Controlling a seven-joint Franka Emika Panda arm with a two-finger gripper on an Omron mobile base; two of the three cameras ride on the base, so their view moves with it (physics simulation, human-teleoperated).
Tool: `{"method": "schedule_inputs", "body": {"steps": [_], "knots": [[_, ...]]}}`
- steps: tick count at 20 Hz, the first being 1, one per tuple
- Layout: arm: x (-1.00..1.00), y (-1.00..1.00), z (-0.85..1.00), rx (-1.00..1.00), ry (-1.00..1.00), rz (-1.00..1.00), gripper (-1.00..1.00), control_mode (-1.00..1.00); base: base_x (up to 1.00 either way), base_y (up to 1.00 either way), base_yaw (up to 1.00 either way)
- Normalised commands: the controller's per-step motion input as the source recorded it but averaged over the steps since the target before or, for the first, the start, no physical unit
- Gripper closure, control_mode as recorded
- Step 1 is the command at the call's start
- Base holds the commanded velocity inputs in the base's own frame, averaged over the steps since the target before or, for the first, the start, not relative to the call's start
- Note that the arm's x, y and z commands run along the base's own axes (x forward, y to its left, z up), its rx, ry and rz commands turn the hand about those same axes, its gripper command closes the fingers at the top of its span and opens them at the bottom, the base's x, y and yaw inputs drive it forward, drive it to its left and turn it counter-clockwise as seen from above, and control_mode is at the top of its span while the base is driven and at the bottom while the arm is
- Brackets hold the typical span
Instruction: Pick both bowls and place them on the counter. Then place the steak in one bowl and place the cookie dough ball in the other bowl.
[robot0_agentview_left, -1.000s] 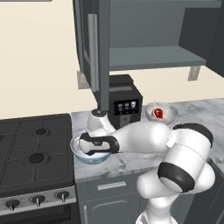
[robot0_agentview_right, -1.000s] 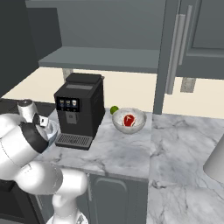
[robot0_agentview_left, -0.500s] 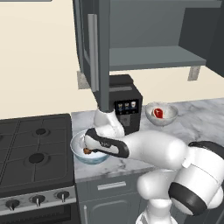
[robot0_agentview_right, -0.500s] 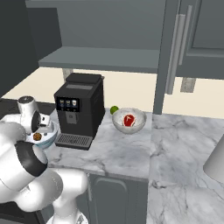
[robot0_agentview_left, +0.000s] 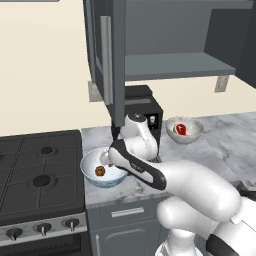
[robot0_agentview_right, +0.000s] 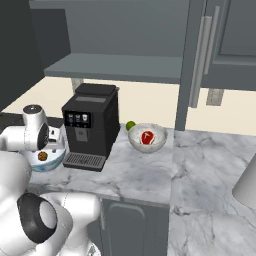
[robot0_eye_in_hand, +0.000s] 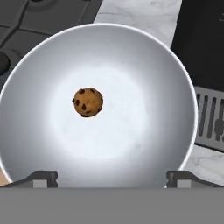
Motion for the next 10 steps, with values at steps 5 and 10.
{"method": "schedule_inputs", "body": {"steps": [5, 10], "knots": [[-0.3, -0.47, 0.48, 0.0, -0.01, 0.05, -1.0, -1.0, 0.0, 0.0, 0.0], [-0.36, -0.56, 0.47, 0.0, -0.02, 0.06, -1.0, -1.0, 0.0, 0.0, 0.0]]}}
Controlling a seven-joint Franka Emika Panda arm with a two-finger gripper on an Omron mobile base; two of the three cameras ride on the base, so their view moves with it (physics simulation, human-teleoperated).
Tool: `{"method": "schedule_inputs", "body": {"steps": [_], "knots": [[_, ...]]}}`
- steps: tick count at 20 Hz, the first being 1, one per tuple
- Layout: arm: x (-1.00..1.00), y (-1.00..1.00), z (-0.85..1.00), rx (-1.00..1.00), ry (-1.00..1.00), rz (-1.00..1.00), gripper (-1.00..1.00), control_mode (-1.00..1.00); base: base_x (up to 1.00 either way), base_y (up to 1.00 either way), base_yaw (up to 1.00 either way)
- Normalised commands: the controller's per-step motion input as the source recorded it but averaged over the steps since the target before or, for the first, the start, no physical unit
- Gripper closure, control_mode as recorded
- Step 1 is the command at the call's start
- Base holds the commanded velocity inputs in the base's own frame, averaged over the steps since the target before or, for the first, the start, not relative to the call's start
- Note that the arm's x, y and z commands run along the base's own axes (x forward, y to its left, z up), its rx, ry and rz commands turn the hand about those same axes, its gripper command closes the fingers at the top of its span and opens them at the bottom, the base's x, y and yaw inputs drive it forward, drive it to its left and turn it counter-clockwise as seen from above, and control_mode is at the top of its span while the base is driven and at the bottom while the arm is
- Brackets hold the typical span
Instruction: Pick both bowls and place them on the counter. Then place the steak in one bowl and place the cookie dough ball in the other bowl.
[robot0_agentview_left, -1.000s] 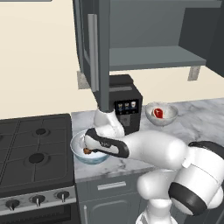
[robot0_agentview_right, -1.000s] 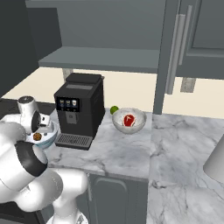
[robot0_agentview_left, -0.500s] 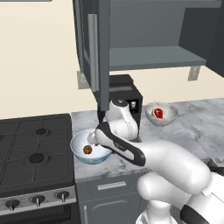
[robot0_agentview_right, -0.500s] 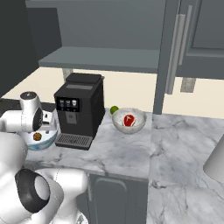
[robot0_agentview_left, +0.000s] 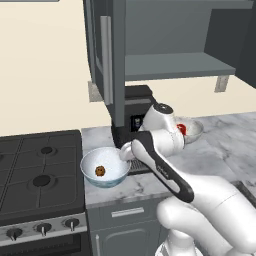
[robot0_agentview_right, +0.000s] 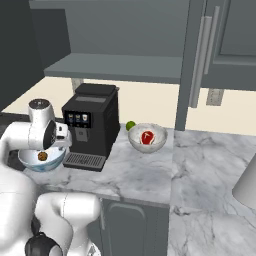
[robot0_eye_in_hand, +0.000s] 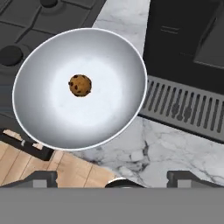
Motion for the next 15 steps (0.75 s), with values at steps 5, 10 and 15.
{"method": "schedule_inputs", "body": {"steps": [5, 10, 15], "knots": [[-0.4, -0.6, 0.46, 0.0, -0.02, 0.07, -1.0, -1.0, 0.0, 0.0, 0.0], [-0.49, -0.56, 0.38, 0.0, 0.0, 0.01, -1.0, -1.0, 0.0, 0.0, 0.0], [-0.46, -0.57, 0.29, 0.0, 0.0, 0.0, -1.0, -1.0, 0.0, 0.0, 0.0]]}}
